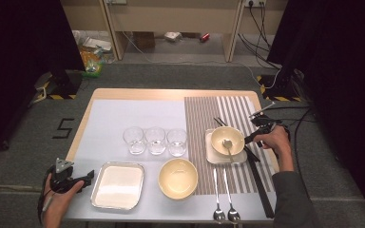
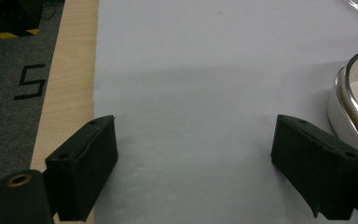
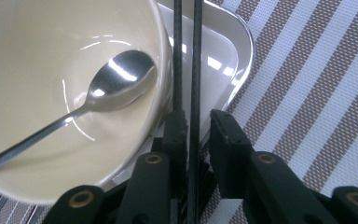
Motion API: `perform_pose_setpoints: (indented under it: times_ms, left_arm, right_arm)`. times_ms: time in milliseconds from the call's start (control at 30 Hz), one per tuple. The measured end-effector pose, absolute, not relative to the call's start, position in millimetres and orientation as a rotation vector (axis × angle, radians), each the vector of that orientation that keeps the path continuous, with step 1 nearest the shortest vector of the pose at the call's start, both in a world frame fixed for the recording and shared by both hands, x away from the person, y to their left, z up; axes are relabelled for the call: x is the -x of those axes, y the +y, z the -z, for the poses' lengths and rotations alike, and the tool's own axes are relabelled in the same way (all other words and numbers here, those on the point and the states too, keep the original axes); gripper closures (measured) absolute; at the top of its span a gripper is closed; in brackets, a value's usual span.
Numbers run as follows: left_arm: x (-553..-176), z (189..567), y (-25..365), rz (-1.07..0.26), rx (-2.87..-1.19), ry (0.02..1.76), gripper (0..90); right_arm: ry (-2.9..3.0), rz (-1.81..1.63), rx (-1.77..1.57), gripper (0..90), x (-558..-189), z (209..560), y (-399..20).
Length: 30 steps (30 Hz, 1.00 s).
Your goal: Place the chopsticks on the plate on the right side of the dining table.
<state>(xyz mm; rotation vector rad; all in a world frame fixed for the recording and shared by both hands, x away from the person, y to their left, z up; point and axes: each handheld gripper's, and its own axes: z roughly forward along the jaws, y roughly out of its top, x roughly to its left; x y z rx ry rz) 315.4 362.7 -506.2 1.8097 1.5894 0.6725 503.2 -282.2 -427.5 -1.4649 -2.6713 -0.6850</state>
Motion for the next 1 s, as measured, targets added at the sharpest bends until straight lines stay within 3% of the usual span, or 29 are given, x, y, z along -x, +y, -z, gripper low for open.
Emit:
perform_pose_setpoints:
  times_ms: [400,667,1000]
  left_arm:
    - [-315.4,506.1,362.7,-0.672,-1.812,1.590,13.5]
    - [-315.4,506.1,362.7,-0.672,-1.812,1.590,13.6]
    - [-315.5,506.0,362.7,-0.671,-1.812,1.591,13.5]
  right_arm:
    - [-2.716,0.712,1.436,74.3,-471.5,426.2,-303.3]
    - [-2.703,0.714,1.416,75.5,-475.9,432.3,-296.0]
    - [-2.686,0.697,1.408,83.6,-486.4,436.3,-289.3]
